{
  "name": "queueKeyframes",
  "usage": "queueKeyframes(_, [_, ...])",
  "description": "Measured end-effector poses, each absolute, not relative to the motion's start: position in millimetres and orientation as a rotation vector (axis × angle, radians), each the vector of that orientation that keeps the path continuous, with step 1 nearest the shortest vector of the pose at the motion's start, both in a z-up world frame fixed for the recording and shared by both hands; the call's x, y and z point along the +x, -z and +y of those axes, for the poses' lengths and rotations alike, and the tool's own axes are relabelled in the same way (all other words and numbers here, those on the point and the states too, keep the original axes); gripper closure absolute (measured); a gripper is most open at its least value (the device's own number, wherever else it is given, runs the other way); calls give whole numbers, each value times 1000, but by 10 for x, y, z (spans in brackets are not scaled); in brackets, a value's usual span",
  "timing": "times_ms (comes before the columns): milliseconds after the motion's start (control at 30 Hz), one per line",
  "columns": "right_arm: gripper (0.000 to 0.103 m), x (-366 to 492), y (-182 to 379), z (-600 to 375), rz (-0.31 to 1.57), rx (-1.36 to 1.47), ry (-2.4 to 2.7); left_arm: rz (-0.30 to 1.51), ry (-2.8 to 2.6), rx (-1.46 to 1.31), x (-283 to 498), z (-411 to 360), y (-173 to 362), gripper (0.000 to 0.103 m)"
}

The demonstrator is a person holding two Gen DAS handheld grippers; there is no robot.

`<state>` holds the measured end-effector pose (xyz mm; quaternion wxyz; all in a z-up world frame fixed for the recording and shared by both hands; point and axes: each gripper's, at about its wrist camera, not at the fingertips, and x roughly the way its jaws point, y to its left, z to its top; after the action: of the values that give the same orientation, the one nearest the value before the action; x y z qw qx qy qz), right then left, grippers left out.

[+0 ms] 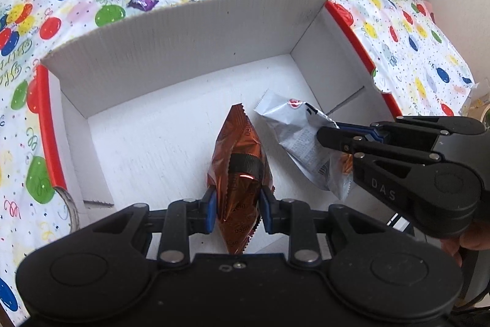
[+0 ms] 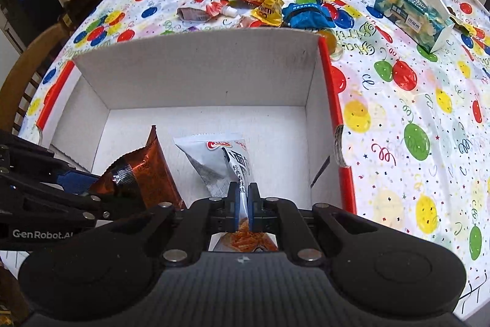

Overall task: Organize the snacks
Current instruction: 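Carry both bags into the white box and open both tools to release, then lift both tools out of the box back toward the snacks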

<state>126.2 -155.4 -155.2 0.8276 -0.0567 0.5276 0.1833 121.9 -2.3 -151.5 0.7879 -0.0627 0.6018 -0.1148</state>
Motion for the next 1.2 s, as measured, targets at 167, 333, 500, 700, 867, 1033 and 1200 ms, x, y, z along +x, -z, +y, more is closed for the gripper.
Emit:
queueKeyframes(167, [98,1225,1618,-1500,1139,-143,-388,1304,245,-145,1230,-9,1561,77])
queueKeyframes(333, [98,1206,1654,-1472,1146,-157,-390,1315,228,-149,1228,28,1596,75])
queueKeyframes(500, [98,1209,1642,-1478,1142,-148,-405,1316,211,-126,1226,40,1603,70])
queueKeyframes(700, [97,1203,1610,-1466,1137,-152,-414,1287,182,-90,1195,63,1560,39])
queueKeyframes(867, [97,1193,1528,-1505,1126,-126,-430,1254,191,-63,1150,30,1458,33])
queueKeyframes(1033, [97,1140,1342,-1567,1096,-85,-464,1210,189,-46,1088,3,1308,29])
queueKeyframes(1200, [97,1076,1107,-1646,1059,-50,-511,1146,192,-54,1016,6,1093,22])
